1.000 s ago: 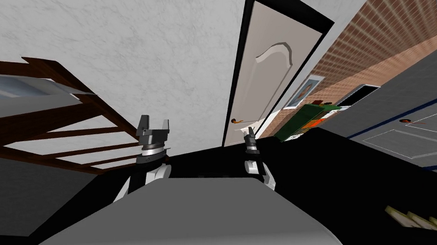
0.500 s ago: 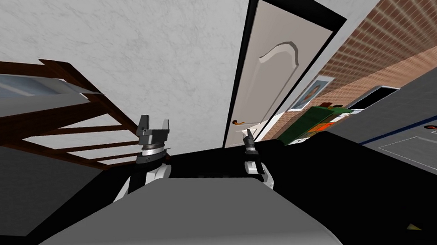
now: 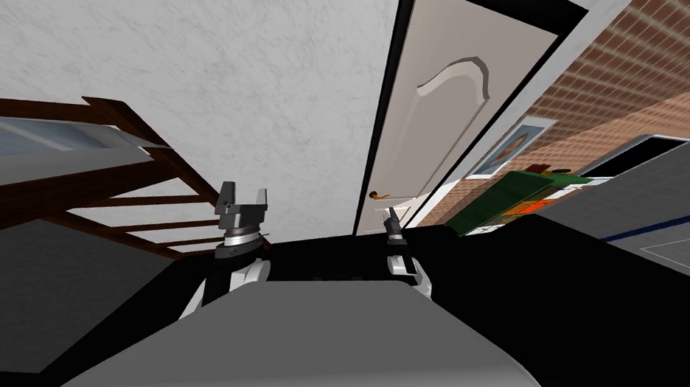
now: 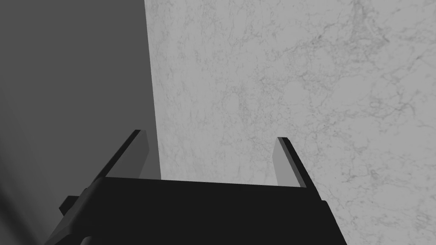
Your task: Pull the door open
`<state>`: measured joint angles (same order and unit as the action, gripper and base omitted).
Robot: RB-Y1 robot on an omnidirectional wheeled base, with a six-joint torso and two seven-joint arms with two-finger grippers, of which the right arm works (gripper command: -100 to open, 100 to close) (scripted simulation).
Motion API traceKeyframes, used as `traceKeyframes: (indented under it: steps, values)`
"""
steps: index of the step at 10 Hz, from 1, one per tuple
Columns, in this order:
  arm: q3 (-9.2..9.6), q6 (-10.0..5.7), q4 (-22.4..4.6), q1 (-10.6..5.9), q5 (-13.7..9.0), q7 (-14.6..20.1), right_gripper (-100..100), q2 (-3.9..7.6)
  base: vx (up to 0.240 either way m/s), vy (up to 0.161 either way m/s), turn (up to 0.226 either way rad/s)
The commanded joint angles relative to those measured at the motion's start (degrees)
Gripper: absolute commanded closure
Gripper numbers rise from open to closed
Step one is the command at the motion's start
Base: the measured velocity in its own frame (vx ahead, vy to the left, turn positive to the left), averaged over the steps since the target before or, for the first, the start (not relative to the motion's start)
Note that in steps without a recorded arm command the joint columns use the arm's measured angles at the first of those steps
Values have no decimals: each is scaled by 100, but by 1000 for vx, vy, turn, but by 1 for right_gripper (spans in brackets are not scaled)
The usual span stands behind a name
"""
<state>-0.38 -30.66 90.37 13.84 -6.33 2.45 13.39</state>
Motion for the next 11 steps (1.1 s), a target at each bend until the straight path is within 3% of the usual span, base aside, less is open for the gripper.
traceKeyframes:
  steps: [1,8,9,11]
  values:
    - [1,-37,-226,-50,-3,30,-100,28,33,-42,52]
    - [7,-289,-1277,-374,-38,258,-100,276,37,-51,86]
    - [7,-289,-1320,-374,-38,258,-100,276,34,-42,49]
    - [10,-407,-1720,-527,-54,365,-100,393,39,-57,97]
